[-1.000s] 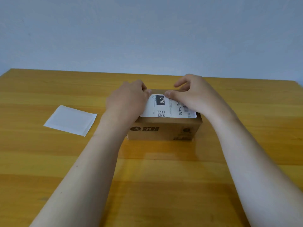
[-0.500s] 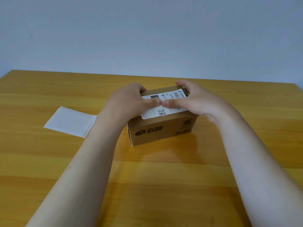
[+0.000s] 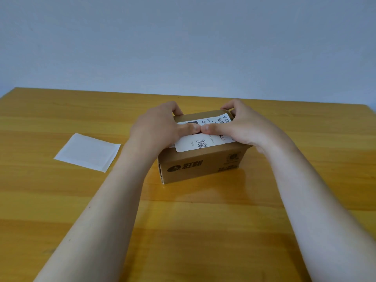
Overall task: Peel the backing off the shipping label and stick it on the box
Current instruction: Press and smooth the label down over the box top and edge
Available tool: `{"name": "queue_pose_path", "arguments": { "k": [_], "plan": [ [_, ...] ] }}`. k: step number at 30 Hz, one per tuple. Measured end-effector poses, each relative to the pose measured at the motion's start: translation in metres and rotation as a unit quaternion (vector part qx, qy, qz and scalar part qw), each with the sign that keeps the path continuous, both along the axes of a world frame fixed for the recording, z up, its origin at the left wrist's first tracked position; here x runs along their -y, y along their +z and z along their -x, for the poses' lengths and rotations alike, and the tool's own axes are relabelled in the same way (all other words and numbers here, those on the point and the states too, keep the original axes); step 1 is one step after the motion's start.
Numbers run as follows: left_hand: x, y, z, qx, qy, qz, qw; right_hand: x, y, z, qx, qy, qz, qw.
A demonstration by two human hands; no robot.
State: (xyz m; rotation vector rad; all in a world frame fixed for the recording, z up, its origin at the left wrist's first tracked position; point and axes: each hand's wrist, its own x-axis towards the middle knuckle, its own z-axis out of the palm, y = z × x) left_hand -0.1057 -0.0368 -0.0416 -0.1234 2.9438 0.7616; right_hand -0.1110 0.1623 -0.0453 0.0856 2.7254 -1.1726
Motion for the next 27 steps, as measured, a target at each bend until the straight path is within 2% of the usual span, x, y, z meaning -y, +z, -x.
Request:
{"name": "queue_pose_path", "arguments": {
  "k": [14,18,22,27],
  "plan": [
    [-0.004,-0.002,-0.001,-0.010,0.000,-0.039,0.999,0.002,-0.002,-0.004,-0.020,-0.029,-0.038,0.999],
    [-0.005,-0.004,-0.002,-0.010,0.013,-0.016,1.000,0.003,-0.001,-0.004,-0.030,-0.016,-0.020,0.999],
    [0.002,0.000,-0.005,0.000,0.049,0.040,0.998,0.003,0.004,0.000,-0.046,0.014,0.075,0.996],
    [0.006,0.015,-0.011,0.024,0.035,0.023,0.999,-0.007,0.002,0.003,0.003,0.052,0.069,0.996]
  ]
}}
